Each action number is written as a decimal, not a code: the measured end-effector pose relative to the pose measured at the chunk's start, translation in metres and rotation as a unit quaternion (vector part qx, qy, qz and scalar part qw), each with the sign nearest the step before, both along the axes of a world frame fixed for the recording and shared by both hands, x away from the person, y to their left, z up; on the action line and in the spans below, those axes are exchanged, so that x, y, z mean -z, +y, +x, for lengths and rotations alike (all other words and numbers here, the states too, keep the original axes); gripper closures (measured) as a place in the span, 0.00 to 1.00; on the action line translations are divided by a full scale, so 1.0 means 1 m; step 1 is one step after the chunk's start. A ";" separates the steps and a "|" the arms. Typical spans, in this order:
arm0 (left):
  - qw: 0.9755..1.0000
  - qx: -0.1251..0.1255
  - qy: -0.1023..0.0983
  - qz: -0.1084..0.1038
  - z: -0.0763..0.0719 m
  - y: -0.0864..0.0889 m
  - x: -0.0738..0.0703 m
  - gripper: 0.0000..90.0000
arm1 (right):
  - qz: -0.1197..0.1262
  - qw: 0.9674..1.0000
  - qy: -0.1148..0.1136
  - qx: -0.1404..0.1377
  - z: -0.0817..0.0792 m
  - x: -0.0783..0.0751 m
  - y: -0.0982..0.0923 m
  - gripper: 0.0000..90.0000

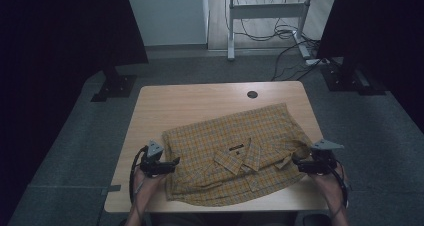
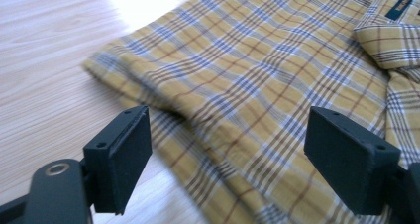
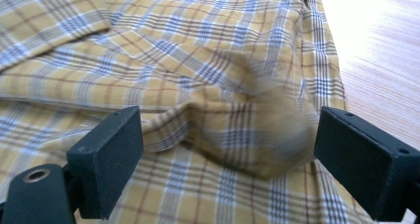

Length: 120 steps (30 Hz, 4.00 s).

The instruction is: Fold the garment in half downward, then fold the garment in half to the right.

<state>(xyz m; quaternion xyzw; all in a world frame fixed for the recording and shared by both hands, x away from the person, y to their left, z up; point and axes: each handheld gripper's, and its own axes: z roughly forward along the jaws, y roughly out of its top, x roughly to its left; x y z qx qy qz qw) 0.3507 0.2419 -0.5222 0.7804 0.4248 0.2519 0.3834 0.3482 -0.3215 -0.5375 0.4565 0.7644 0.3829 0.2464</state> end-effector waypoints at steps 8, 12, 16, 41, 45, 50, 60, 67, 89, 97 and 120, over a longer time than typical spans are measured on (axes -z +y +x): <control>1.000 -0.024 0.002 -0.002 -0.011 0.026 0.001 0.19 | 0.001 1.000 0.000 -0.009 -0.023 -0.002 0.007 0.12; 0.999 -0.042 0.013 -0.004 -0.016 0.044 0.011 0.18 | 0.003 1.000 0.012 -0.007 -0.033 0.006 0.007 0.12; 0.998 -0.051 0.023 0.001 -0.017 0.052 0.020 0.18 | 0.009 1.000 0.027 0.000 -0.039 0.018 0.003 0.12; 0.997 -0.054 0.050 0.015 -0.013 0.059 0.037 0.09 | 0.007 1.000 0.027 0.010 -0.052 0.043 -0.002 0.10; 0.997 -0.052 0.049 0.015 -0.013 0.059 0.037 0.11 | 0.007 1.000 0.027 0.010 -0.052 0.043 -0.002 0.10; 0.997 -0.052 0.050 0.021 -0.010 0.058 0.033 0.13 | 0.007 0.999 0.030 0.009 -0.052 0.043 -0.002 0.10; 0.998 -0.043 0.039 0.006 0.001 0.053 0.017 0.14 | 0.001 0.999 0.041 0.012 -0.047 0.041 -0.001 0.08; 0.999 -0.038 0.032 -0.013 0.014 0.049 0.005 0.14 | -0.001 0.999 0.045 0.012 -0.043 0.040 0.000 0.07; 0.999 -0.027 0.011 -0.013 0.073 0.027 -0.008 0.15 | -0.005 0.999 0.046 0.005 -0.040 0.040 0.001 0.05; 0.998 -0.052 0.012 -0.016 0.095 0.027 0.003 0.16 | -0.005 0.999 0.046 0.003 -0.040 0.040 0.002 0.04; 0.994 -0.100 0.045 0.002 0.119 0.027 0.030 0.17 | 0.006 0.999 0.044 -0.014 -0.049 0.039 -0.005 0.07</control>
